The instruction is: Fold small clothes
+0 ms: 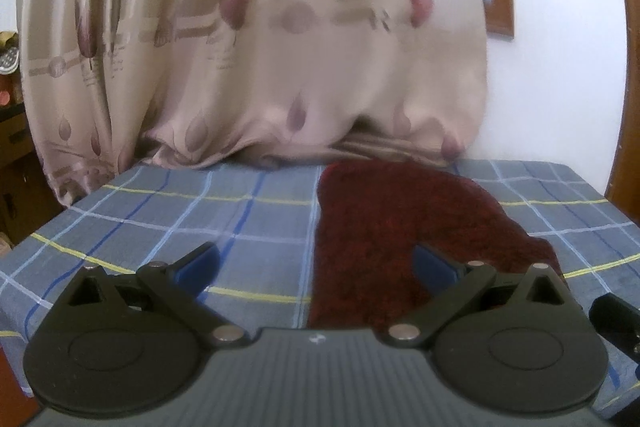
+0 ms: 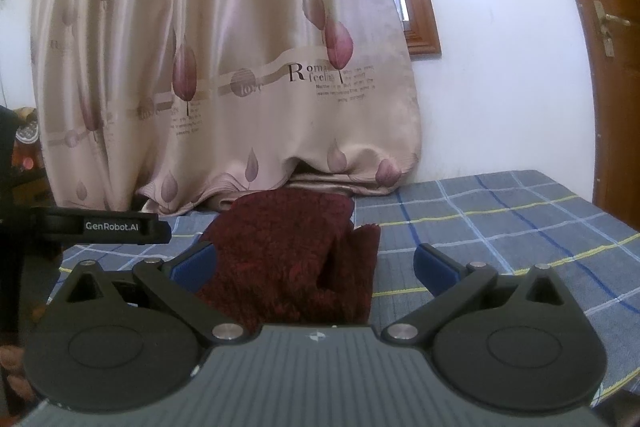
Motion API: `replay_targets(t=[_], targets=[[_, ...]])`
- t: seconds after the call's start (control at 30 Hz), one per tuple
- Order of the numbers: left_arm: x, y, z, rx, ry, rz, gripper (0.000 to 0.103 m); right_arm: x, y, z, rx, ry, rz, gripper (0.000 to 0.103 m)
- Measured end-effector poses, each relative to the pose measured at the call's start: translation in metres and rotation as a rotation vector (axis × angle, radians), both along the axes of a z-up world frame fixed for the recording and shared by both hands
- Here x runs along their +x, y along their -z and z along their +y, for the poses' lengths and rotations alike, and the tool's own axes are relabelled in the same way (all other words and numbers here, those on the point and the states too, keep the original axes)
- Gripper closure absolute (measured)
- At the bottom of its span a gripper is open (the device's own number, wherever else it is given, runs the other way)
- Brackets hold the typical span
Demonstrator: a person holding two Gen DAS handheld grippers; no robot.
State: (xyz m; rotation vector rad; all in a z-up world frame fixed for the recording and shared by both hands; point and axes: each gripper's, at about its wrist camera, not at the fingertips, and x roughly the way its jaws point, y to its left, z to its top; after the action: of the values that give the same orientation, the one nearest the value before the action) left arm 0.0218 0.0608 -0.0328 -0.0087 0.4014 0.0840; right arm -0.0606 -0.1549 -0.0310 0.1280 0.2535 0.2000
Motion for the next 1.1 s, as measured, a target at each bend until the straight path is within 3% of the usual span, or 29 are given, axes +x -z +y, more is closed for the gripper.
replay_targets(t=[1.1], targets=[[-0.004,0.002,-0.003,0.006,0.037,-0.009,0.000,0.021,0.010,-0.015,-0.061,0.128,0.059,0.000]])
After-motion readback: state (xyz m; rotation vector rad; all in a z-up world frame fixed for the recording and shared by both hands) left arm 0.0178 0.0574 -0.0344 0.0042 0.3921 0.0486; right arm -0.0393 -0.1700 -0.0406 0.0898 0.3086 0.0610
